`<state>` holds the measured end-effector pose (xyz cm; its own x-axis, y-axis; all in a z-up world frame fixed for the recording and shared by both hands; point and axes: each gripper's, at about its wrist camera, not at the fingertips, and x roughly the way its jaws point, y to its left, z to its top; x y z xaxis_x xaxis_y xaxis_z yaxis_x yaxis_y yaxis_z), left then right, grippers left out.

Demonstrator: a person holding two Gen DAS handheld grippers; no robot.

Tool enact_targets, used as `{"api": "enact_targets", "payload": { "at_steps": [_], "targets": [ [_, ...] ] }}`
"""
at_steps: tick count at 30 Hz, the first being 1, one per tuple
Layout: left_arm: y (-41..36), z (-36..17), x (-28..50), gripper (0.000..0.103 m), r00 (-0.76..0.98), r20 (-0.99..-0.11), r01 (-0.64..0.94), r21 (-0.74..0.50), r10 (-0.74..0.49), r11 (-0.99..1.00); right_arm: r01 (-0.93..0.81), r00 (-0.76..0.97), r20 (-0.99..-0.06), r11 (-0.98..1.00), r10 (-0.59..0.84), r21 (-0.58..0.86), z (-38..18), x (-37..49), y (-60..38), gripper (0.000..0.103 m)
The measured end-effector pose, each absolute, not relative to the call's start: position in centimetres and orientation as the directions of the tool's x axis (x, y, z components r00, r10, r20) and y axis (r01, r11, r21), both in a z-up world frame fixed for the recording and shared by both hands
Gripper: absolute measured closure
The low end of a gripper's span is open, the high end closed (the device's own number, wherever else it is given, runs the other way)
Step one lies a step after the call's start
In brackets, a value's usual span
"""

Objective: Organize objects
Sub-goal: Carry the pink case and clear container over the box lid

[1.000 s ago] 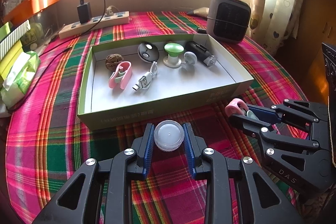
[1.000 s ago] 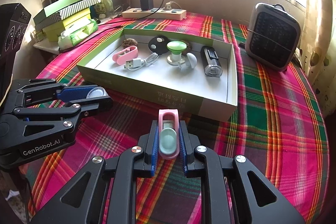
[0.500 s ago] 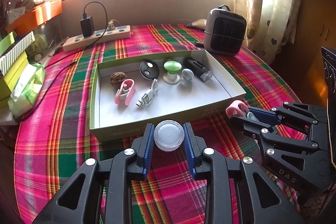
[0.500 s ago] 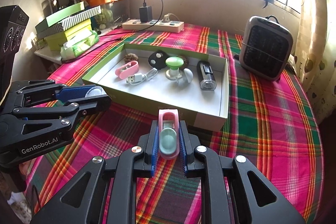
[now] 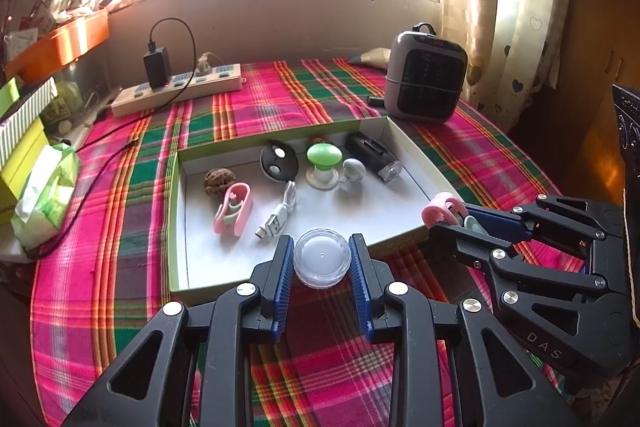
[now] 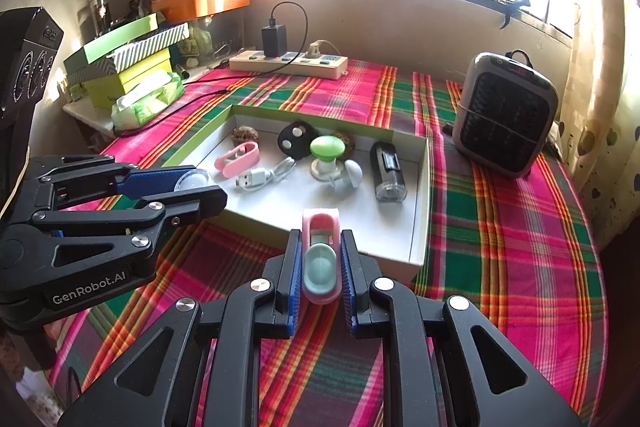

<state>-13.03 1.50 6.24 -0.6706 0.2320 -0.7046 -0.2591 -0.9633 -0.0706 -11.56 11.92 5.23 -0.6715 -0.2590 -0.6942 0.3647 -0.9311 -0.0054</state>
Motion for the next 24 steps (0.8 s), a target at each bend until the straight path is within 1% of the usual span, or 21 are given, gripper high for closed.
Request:
{"api": "enact_targets", "payload": {
  "at_steps": [11, 24],
  "targets": [
    [2.0, 6.1, -15.3, 0.077, -0.661, -0.712, -0.268, -0.073, 0.238, -0.961, 0.351, -0.673, -0.699, -0.936, -0.241, -0.015, 5.5, -14.1, 12.1, 0.084],
    [2.9, 4.7, -17.8, 0.077, -0.630, -0.735, -0.277, -0.088, 0.251, -0.957, 0.326, -0.657, -0.725, -0.945, -0.208, -0.025, 4.8, -17.6, 13.1, 0.084]
  ]
}}
